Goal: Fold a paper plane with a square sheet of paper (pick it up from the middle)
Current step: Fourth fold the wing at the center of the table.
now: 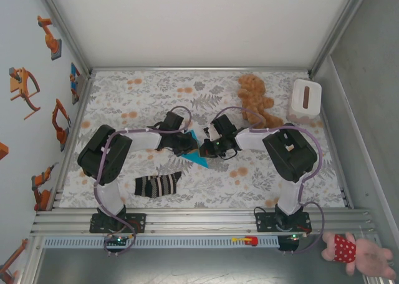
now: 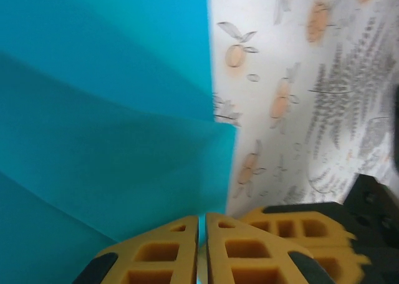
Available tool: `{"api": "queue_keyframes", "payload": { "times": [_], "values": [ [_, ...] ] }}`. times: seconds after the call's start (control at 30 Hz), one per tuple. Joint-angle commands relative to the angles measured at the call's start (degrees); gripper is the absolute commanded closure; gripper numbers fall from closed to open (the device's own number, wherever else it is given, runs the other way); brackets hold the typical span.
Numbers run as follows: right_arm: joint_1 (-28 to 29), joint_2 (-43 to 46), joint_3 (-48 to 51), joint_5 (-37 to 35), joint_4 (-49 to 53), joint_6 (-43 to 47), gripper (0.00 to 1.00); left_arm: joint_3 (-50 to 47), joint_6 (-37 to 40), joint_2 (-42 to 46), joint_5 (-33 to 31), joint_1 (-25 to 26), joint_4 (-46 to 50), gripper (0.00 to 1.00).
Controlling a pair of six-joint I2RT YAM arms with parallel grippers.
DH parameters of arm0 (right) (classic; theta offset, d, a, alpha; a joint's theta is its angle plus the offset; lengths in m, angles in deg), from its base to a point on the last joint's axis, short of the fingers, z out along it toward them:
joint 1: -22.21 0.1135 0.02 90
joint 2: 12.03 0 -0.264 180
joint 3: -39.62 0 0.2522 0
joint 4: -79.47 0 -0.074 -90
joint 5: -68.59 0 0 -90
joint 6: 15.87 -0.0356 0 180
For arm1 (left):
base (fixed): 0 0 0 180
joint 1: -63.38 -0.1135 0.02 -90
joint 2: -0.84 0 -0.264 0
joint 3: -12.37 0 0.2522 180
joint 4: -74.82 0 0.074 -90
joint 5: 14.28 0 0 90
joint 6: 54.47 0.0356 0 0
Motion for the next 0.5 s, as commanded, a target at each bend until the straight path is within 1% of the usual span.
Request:
{"api": "queue_keyframes", "payload": {
  "times": [0.0,0.13,0.27,0.47],
  "values": [
    [0.4,-3.0,0.9,-5.3,7.5,0.1,1.0,1.8,3.2,-2.4,-1.8,-0.3,3.4,0.88],
    [0.4,-3.7,1.3,-8.1,10.8,1.2,1.0,2.4,5.8,-3.4,-3.4,-2.6,4.3,0.88],
    [0.4,-4.7,1.5,-11.1,13.9,2.0,1.0,3.1,9.5,-4.4,-3.0,-6.8,5.5,0.88],
    [0.4,-5.3,1.9,-13.1,15.6,1.9,1.0,5.1,13.5,-7.0,-2.4,-12.9,7.5,0.87]
  ]
}}
